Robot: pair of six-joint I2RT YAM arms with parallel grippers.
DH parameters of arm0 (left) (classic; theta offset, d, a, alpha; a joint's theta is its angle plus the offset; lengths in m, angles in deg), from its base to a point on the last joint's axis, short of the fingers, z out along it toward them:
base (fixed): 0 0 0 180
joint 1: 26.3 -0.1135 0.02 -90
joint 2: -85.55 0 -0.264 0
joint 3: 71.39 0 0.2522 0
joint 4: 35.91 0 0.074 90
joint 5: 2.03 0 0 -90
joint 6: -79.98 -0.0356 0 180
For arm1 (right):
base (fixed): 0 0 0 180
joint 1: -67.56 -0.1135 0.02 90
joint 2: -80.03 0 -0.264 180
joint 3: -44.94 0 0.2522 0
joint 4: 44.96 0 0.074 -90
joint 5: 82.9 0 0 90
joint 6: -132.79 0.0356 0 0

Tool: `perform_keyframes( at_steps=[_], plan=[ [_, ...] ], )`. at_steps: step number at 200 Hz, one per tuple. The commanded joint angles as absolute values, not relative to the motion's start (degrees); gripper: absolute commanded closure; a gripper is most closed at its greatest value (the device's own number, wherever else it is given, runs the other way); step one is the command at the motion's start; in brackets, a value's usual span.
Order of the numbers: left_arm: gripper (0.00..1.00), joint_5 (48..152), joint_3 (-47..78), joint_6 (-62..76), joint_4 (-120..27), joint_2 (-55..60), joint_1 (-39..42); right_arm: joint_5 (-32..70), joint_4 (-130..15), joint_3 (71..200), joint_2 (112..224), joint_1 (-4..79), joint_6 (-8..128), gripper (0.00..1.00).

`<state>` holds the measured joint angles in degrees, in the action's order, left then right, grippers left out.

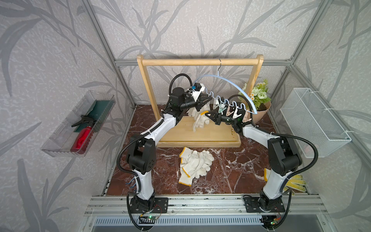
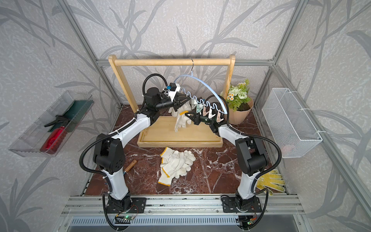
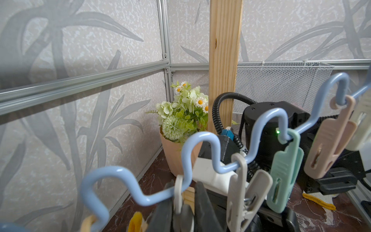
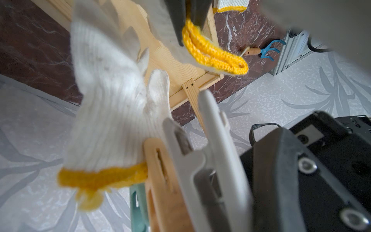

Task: Clip the gloves onto a hanger to dry
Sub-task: Clamp the glove onto the hanger.

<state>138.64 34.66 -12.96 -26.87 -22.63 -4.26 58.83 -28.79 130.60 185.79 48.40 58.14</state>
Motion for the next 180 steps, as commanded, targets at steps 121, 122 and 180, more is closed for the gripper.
perform_keyframes(
  at_steps=[121,122,180],
  plan=[
    [1.0,140.17,33.29,-15.69,-28.59,-19.22,-5.91,61.42,-42.56,143.48,187.65,50.42,51.49,1.0],
    [1.0,140.22,33.27,-15.67,-28.59,-19.26,-5.91,61.42,-42.6,143.45,187.68,50.42,51.45,1.0],
    [1.0,141.12,33.6,-15.64,-28.93,-19.59,-6.0,59.74,-46.86,146.99,189.52,50.68,49.77,1.0]
  ],
)
